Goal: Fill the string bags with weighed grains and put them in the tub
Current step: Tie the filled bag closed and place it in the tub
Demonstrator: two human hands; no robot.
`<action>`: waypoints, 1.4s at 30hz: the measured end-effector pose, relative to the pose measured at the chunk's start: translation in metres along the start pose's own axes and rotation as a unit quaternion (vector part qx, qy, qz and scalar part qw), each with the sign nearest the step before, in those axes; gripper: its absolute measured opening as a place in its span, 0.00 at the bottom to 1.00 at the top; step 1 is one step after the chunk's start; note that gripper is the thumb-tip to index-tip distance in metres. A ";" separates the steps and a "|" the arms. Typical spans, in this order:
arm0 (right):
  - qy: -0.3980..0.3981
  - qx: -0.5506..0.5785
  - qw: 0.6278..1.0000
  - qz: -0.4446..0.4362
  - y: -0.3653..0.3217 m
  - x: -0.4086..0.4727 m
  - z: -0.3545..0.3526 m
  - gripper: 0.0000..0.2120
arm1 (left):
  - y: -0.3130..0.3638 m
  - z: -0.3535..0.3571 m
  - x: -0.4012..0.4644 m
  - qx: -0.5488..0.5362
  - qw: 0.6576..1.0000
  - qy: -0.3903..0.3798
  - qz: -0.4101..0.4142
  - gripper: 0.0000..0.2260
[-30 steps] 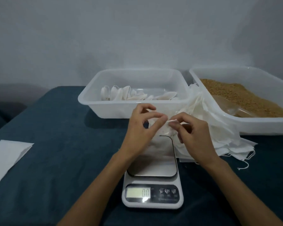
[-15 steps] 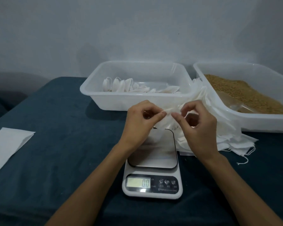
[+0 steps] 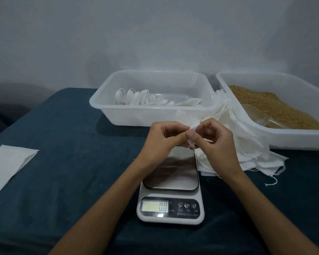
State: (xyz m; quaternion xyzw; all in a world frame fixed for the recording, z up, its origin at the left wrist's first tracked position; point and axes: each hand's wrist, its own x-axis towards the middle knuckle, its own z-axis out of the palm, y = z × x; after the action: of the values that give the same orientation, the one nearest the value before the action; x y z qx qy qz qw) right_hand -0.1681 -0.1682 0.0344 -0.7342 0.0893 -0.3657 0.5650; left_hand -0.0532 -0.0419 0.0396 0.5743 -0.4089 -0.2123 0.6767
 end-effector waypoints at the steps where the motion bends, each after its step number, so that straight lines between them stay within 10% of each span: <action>1: 0.003 0.006 1.000 0.003 0.001 0.000 0.000 0.11 | -0.001 0.000 0.000 0.013 1.000 0.008 0.004 0.06; 12: 0.000 -0.219 0.968 -0.120 0.012 -0.001 0.001 0.12 | -0.005 -0.004 0.003 0.029 0.996 0.084 0.030 0.02; 18: -0.011 -0.062 0.998 -0.022 0.004 0.002 0.000 0.09 | -0.004 0.001 0.001 0.039 0.998 0.020 0.034 0.05; 27: -0.011 0.117 0.991 0.060 -0.001 0.006 -0.011 0.10 | 0.001 -0.007 0.006 0.037 0.989 0.131 -0.056 0.21; 34: 0.081 -0.044 0.995 0.038 0.008 0.008 -0.010 0.05 | -0.001 -0.001 0.002 -0.012 0.996 0.077 -0.035 0.09; 42: 0.039 0.070 0.996 0.042 -0.001 0.007 -0.014 0.07 | -0.005 0.000 0.004 0.009 0.995 0.099 -0.028 0.08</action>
State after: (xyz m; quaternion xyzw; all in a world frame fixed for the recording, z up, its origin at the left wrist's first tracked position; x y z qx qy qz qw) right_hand -0.1718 -0.1821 0.0398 -0.6739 0.1157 -0.3753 0.6258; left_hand -0.0502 -0.0459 0.0364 0.6103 -0.3252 -0.1695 0.7022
